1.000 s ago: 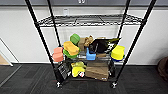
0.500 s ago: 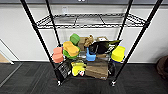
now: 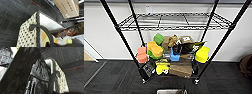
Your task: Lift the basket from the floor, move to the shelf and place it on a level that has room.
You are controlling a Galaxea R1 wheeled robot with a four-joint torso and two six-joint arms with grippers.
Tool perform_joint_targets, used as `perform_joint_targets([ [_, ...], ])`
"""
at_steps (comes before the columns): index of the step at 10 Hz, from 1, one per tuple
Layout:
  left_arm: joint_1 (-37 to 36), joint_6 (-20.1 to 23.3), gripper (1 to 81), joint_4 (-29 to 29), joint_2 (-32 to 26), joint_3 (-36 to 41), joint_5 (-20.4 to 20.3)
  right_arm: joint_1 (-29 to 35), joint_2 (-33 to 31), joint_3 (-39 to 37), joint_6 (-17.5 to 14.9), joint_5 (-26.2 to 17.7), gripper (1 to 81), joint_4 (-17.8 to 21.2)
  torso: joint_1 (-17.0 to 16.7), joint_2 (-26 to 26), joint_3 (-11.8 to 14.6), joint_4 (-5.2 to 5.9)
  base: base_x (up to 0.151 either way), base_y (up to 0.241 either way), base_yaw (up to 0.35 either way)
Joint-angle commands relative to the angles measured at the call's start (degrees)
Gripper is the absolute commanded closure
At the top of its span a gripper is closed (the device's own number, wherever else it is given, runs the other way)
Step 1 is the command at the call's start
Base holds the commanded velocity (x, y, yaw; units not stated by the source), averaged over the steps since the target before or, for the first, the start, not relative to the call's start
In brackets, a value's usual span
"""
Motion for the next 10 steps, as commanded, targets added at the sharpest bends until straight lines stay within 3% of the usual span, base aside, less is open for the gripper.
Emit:
perform_joint_targets([
  [1,-8.19,-0.42,81.1,-1.93,-2.12,5.61,0.97,8.63,-1.92,5.57,0.72,0.32,81.1,2.01,-3.61,5.57,3.3,0.0,0.0,0.0,0.0],
  [7,-9.33,-0.33,81.1,-2.19,-2.74,8.33,2.9,10.65,-3.94,7.5,2.22,0.24,81.1,2.01,-10.88,16.9,9.26,0.0,0.0,0.0,0.0],
  [10,-8.63,-0.24,81.1,-1.58,-5.9,13.43,2.99,10.12,-7.09,11.53,2.21,0.24,81.1,1.57,-14.77,22.89,12.46,0.0,0.0,0.0,0.0],
])
